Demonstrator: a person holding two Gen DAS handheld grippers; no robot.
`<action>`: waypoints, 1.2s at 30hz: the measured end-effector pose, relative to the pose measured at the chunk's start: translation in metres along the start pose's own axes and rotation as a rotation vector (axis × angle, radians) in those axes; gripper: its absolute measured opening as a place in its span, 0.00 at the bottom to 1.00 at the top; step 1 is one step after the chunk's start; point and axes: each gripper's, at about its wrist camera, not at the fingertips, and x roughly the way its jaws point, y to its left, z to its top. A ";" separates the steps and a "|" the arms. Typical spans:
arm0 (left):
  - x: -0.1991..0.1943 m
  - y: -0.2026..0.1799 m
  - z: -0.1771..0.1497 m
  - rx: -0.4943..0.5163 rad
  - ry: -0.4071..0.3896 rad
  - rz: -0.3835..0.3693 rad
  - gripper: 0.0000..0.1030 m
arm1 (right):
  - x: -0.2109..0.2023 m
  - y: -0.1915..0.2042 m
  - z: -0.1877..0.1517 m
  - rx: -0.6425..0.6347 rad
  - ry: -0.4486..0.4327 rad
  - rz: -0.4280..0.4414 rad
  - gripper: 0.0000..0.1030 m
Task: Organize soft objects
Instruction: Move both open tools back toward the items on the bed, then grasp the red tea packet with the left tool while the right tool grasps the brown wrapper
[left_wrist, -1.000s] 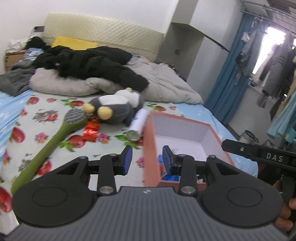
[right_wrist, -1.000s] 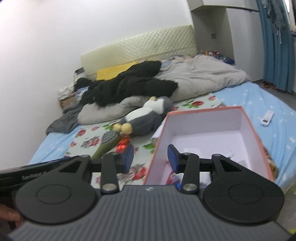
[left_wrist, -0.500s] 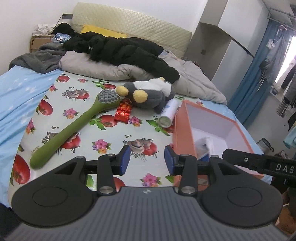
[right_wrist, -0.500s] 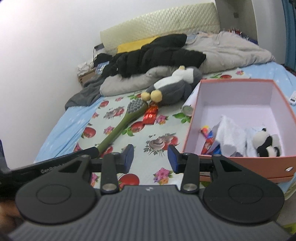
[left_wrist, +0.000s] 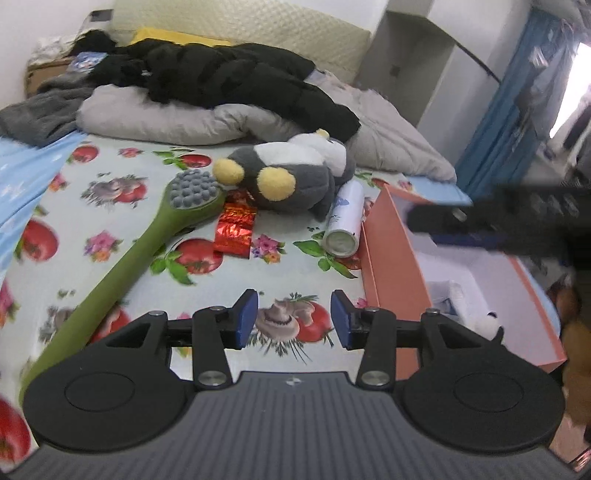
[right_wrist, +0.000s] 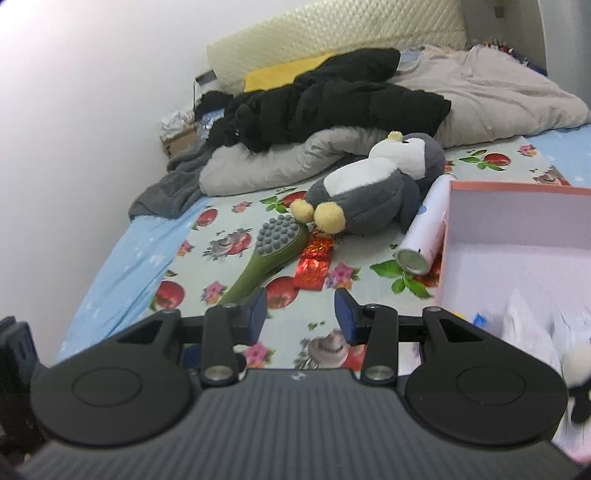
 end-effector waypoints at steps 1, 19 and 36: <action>0.007 -0.003 0.003 0.024 0.004 0.012 0.48 | 0.009 -0.003 0.006 -0.001 0.011 -0.002 0.42; 0.070 -0.006 0.021 0.046 0.272 0.091 0.48 | 0.092 -0.069 0.054 -0.007 0.221 -0.029 0.42; 0.139 0.047 0.011 -0.014 0.155 0.206 0.60 | 0.169 -0.052 0.066 0.062 0.222 0.051 0.43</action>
